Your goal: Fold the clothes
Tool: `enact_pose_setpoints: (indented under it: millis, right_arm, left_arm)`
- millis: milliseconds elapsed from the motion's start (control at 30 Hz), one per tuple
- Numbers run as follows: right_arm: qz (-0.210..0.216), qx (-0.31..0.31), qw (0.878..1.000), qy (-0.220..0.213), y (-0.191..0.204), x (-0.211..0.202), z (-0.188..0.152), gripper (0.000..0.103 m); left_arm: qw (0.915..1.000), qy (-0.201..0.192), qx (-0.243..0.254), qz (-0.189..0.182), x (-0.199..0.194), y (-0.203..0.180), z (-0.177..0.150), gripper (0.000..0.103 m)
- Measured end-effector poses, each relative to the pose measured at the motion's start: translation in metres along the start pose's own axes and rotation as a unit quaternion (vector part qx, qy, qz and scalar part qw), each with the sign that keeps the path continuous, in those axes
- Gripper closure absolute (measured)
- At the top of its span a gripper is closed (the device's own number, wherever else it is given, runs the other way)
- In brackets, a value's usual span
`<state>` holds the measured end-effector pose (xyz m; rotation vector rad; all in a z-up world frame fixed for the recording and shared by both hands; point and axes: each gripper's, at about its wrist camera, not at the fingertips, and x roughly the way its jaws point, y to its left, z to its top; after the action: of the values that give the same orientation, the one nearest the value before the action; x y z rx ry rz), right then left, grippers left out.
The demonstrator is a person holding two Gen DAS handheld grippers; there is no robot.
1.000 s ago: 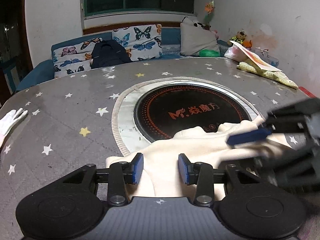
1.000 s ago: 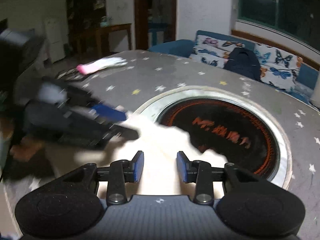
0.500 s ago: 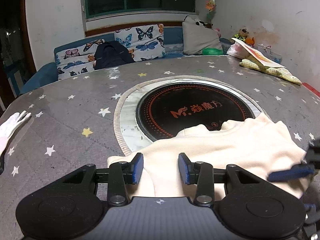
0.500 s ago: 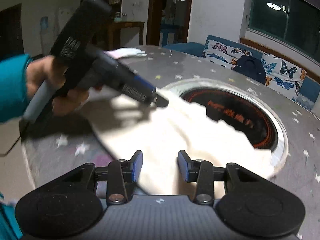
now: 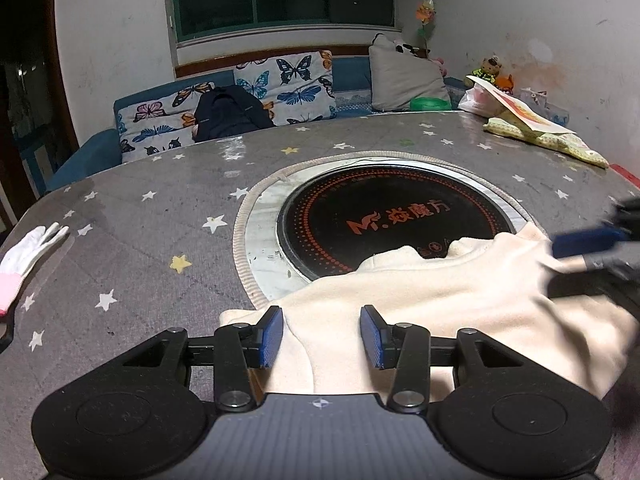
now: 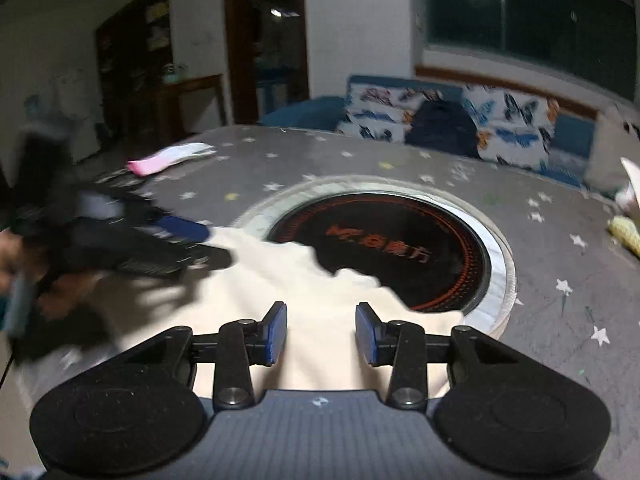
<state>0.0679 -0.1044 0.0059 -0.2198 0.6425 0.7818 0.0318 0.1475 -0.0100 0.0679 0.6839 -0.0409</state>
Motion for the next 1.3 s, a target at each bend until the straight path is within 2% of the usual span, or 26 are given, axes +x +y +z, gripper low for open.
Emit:
enact_pose_setpoints:
  millis: [100, 233, 333, 533, 667, 833, 1033, 1133, 1300]
  right_arm:
    - [-0.039, 0.006, 0.999, 0.035, -0.015, 0.030, 0.005, 0.071]
    - [-0.094, -0.002, 0.995, 0.033, -0.025, 0.037, 0.006, 0.071]
    - [-0.072, -0.004, 0.997, 0.018, -0.022, 0.024, 0.006, 0.071]
    - [-0.022, -0.027, 0.999, 0.003, 0.006, 0.004, -0.003, 0.070]
    - [-0.036, -0.018, 0.999, 0.008, 0.008, -0.004, -0.017, 0.070]
    - [-0.023, 0.000, 1.000, -0.015, 0.009, -0.039, -0.036, 0.070]
    - [-0.033, 0.020, 0.999, 0.017, 0.002, -0.053, -0.062, 0.070]
    - [-0.028, 0.027, 0.999, 0.010, -0.005, -0.060, -0.057, 0.070]
    - [-0.019, 0.030, 0.999, -0.016, -0.014, -0.048, -0.022, 0.070]
  left_arm:
    - [1.0000, -0.002, 0.000, -0.001, 0.000, 0.001, -0.001, 0.055]
    - [1.0000, -0.004, 0.004, 0.000, -0.003, 0.001, -0.002, 0.054]
    - [0.9999, -0.008, 0.013, 0.004, -0.010, -0.006, -0.001, 0.054]
    - [0.9984, -0.026, 0.042, -0.027, -0.016, -0.036, 0.004, 0.054]
    - [0.9978, -0.015, 0.061, -0.022, -0.003, -0.053, 0.001, 0.054]
    - [0.9988, -0.012, 0.040, -0.026, 0.001, -0.045, 0.001, 0.054]
    - [0.9980, -0.028, 0.049, -0.029, -0.018, -0.056, -0.002, 0.054]
    - [0.9961, -0.039, 0.064, -0.046, -0.031, -0.067, -0.009, 0.054]
    - [0.9926, -0.045, 0.080, -0.080, -0.043, -0.085, -0.021, 0.054]
